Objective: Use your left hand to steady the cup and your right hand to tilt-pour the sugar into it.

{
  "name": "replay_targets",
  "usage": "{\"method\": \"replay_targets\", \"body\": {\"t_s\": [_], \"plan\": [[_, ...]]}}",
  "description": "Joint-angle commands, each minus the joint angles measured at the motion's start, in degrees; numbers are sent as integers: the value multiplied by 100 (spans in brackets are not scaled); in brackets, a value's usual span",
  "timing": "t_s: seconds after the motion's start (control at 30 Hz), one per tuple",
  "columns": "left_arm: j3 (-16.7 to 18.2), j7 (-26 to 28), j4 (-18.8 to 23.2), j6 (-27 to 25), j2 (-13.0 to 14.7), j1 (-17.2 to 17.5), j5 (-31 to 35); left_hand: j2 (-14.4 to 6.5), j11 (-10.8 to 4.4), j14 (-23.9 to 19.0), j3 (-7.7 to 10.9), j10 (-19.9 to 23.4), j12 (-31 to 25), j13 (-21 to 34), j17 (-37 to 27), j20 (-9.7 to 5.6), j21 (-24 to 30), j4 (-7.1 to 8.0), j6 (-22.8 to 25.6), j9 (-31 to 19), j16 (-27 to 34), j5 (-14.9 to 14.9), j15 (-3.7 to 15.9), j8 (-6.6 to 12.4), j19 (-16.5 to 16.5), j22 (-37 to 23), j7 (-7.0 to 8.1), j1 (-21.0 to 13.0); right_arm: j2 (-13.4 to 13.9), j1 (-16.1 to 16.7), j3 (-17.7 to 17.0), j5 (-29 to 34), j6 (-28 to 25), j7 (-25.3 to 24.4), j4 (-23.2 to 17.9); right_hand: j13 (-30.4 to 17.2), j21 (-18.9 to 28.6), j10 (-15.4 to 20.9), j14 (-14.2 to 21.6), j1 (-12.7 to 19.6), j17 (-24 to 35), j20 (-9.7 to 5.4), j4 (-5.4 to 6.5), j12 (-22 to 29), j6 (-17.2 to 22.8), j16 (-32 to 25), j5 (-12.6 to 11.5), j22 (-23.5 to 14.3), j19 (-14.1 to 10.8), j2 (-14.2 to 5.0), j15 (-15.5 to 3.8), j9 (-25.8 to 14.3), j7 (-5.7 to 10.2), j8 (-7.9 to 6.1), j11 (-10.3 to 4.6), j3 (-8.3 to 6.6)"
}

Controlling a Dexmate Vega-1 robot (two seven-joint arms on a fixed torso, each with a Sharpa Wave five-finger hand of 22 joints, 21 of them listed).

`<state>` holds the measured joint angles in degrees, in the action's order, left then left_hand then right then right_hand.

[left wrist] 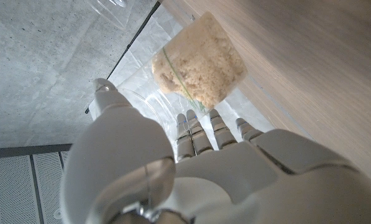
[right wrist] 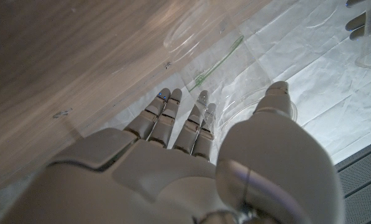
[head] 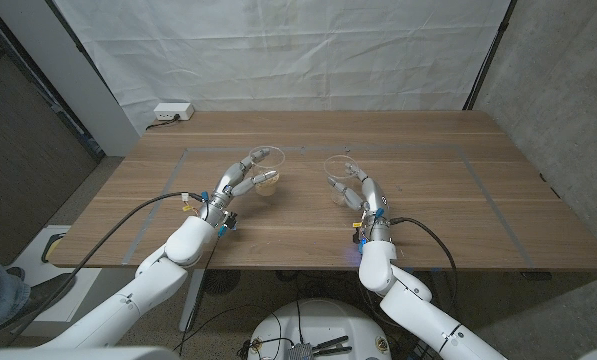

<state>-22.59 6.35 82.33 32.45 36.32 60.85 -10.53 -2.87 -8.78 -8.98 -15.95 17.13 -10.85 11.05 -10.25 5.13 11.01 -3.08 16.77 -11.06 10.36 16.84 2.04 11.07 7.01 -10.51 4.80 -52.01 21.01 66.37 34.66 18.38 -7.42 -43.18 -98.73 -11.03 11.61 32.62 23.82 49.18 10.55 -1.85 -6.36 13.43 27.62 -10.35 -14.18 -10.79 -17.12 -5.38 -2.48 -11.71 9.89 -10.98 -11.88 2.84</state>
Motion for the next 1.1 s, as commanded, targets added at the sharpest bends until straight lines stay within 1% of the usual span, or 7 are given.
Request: {"method": "replay_targets", "body": {"t_s": [0.03, 0.27, 0.7, 0.8, 0.9, 1.0, 1.1], "plan": [[44, 57, 110, -36, 60, 81, 26, -23, -29, 24, -58, 1, -43, 34, -31, 4, 42, 12, 13, -27, 47, 23, 125, 26, 25, -33, 14, -20, -33, -79, 26, -117, 92, -42, 216, -11, -9, -69, -56, -58, 15, 60, 21, -21, 173, 3, -6, -33, 21, 23, -331, -11, 274, 38, -1, 25], [65, 81, 165, -36, 94, 116, 40, -32, -21, 29, -62, 11, -53, 34, -32, 2, 47, 17, 10, -26, 49, 31, 124, 31, 27, -34, 14, -22, -4, -46, 12, -175, -7, 14, 160, -10, -13, -117, -116, -110, 19, 88, 45, -42, 90, 8, -14, -36, 57, 51, -311, -5, 278, 46, -1, 59], [61, 163, 207, -132, 87, 148, 83, -40, -41, 48, -70, -9, -55, 33, -31, 8, 54, 19, 4, -26, 48, 45, 124, 39, 38, -35, 23, -35, 25, -21, 36, -188, -23, 5, 190, -7, -29, -432, -353, -309, 21, 236, 115, -151, -245, 20, -51, -39, 214, 205, -218, 11, 248, 73, 44, 210], [57, 184, 219, -116, 77, 163, 90, -36, -21, 110, -79, -20, -58, 32, -30, 25, -25, 15, -4, -25, 32, 55, 112, 42, 279, -35, 27, -50, 31, -14, 34, -207, -39, 23, 177, -6, -32, -454, -371, -317, 20, 253, 116, -157, -245, 19, -57, -39, 232, 216, -212, 12, 248, 62, 65, 220], [57, 196, 232, -115, 75, 168, 95, -34, -57, 144, -86, -28, -58, 32, -30, 25, -32, 16, -17, -25, 27, 62, 115, 42, 346, -36, 25, -54, 84, -8, 35, -223, -51, 99, 135, -5, -35, -489, -397, -322, 19, 261, 115, -167, -240, 22, -63, -39, 252, 228, -221, 13, 249, 50, 73, 228], [52, 208, 236, -148, 74, 163, 107, -32, -39, 178, -91, -37, -57, 32, -30, 38, -34, 18, -23, -25, 19, 64, 93, 41, 376, -36, 22, -53, 152, 1, 39, -241, -82, 205, 77, -3, -42, -654, -513, -347, 18, 309, 121, -213, -380, 35, -85, -39, 318, 258, -177, 16, 201, 71, 132, 257], [31, 202, 201, -171, 58, 146, 110, -31, -33, 210, -99, -59, -51, 32, -32, 49, -43, 24, -58, -25, 17, 69, 60, 31, 444, -37, 30, -47, 153, 15, 25, -257, -34, 176, 90, -3, -60, -894, -738, -442, 24, 406, 159, -251, -569, 47, -119, -38, 460, 305, -72, 20, 116, 71, 274, 321]]}}
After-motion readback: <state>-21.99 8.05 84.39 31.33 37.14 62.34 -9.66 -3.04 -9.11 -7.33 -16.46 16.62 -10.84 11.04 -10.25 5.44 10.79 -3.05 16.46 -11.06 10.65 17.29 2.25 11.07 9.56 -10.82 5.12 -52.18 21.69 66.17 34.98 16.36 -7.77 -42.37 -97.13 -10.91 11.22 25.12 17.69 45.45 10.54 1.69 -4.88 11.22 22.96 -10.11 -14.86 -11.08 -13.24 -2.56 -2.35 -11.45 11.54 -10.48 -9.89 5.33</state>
